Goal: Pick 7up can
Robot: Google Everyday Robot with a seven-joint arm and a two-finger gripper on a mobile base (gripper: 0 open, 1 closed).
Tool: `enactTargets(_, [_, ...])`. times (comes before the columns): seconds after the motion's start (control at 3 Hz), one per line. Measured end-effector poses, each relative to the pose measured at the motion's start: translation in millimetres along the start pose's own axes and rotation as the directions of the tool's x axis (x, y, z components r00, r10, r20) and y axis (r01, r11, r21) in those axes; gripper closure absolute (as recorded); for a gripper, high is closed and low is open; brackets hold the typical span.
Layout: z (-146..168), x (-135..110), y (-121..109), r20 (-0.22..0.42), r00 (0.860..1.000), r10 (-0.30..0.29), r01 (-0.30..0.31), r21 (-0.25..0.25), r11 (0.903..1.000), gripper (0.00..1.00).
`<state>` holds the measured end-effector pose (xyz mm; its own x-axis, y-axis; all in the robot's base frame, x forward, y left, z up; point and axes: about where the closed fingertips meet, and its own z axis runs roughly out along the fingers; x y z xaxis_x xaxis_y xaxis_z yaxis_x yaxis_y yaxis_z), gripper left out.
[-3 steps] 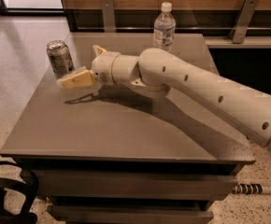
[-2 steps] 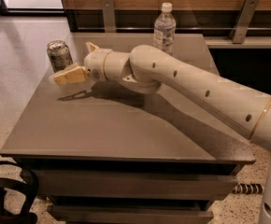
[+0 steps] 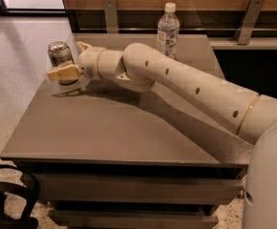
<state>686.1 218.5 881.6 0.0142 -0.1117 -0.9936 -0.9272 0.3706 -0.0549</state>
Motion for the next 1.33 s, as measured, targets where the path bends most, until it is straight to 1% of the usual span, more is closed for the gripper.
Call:
enactTargets(0.33, [1.9, -0.6, 2.4, 0.001, 1.0, 0.0, 0.0, -0.005, 1.0, 0.44])
enactTargets(1.0, [5.4, -1.5, 6.1, 0.002, 1.0, 0.0, 0.0, -0.012, 0.9999, 0.92])
enactTargets(1.33, [6.8, -1.9, 7.7, 0.002, 1.0, 0.0, 0.0, -0.015, 0.9999, 1.0])
